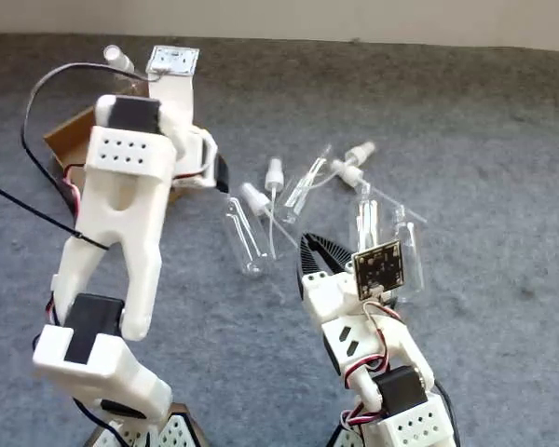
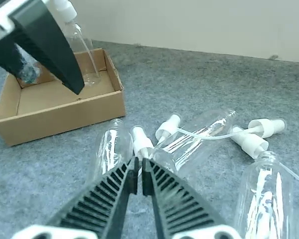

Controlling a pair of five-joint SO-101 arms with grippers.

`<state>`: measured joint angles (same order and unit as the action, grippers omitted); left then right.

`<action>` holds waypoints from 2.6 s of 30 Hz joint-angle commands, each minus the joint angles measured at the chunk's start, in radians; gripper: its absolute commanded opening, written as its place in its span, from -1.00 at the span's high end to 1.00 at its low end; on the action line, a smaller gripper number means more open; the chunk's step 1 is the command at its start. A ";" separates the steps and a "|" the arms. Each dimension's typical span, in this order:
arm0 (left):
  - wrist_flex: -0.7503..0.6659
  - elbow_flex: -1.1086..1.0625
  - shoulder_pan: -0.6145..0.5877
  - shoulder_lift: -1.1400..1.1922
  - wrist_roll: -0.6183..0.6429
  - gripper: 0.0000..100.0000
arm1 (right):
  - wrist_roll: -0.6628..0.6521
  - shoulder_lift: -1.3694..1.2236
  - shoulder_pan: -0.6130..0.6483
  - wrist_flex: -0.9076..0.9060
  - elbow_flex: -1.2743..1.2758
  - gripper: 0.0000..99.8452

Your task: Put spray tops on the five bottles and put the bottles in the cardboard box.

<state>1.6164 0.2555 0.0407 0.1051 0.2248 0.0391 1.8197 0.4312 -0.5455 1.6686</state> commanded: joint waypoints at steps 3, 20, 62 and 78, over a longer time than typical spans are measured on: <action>-0.011 -0.113 0.076 -0.058 0.167 0.53 | -0.011 0.018 0.010 -0.002 0.102 0.98; -0.262 -0.332 0.134 -0.056 0.281 0.53 | -0.011 0.018 0.013 -0.002 0.102 0.98; -0.374 -0.231 0.127 0.283 0.342 0.81 | -0.012 0.018 0.012 -0.002 0.102 0.98; 0.127 0.242 0.136 0.282 -0.028 0.79 | -0.012 0.018 0.012 -0.002 0.102 0.98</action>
<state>1.6026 0.3030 0.1634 0.4028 0.2662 0.0391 1.8197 0.4312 -0.5455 1.6686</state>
